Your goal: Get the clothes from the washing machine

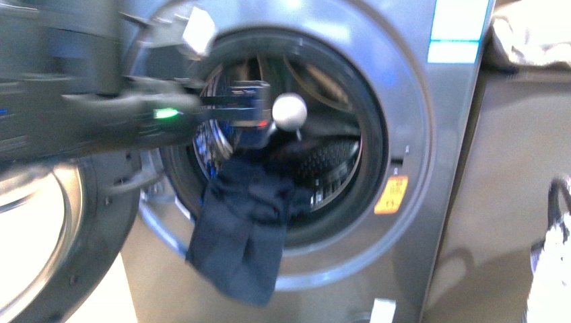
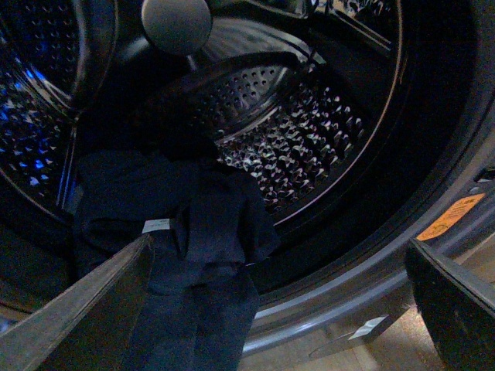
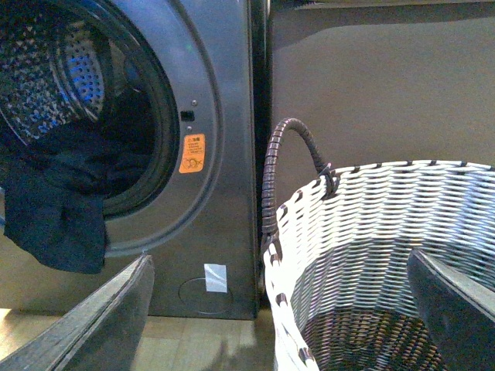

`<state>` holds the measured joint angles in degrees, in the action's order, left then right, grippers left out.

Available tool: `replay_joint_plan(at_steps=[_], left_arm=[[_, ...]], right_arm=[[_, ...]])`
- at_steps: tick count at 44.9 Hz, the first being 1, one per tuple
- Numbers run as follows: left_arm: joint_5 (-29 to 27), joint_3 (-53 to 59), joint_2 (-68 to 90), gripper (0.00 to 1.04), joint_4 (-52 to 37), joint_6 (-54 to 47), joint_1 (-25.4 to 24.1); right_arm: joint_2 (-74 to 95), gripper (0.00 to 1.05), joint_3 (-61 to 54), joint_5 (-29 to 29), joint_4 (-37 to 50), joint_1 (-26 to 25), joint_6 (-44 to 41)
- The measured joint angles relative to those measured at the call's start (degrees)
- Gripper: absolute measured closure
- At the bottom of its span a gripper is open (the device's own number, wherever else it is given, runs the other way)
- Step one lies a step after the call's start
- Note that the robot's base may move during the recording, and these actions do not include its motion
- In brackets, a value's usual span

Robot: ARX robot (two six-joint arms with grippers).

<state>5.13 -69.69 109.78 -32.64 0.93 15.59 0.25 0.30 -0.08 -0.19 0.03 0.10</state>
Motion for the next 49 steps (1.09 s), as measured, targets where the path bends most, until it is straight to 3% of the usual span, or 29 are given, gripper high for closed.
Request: replay_joint_plan(at_steps=[9, 29, 39, 49], left_arm=[[-0.31, -11.96, 9.75, 0.06, 4.68, 0.63, 1.4], [-9.73, -35.74, 29.29, 0.06, 15.87, 0.76, 2.05], [-17.29, -41.88, 35.17, 0.06, 16.94, -0.85, -0.55], [-18.95, -42.14, 37.53, 0.06, 16.9, -1.09, -1.97]], right_arm=[[0.0, 0.07, 0.0, 0.0, 0.0, 0.0, 0.0], [0.0, 0.07, 0.0, 0.0, 0.0, 0.0, 0.0], [0.0, 0.07, 0.0, 0.0, 0.0, 0.0, 0.0], [0.0, 0.07, 0.0, 0.0, 0.0, 0.0, 0.0]])
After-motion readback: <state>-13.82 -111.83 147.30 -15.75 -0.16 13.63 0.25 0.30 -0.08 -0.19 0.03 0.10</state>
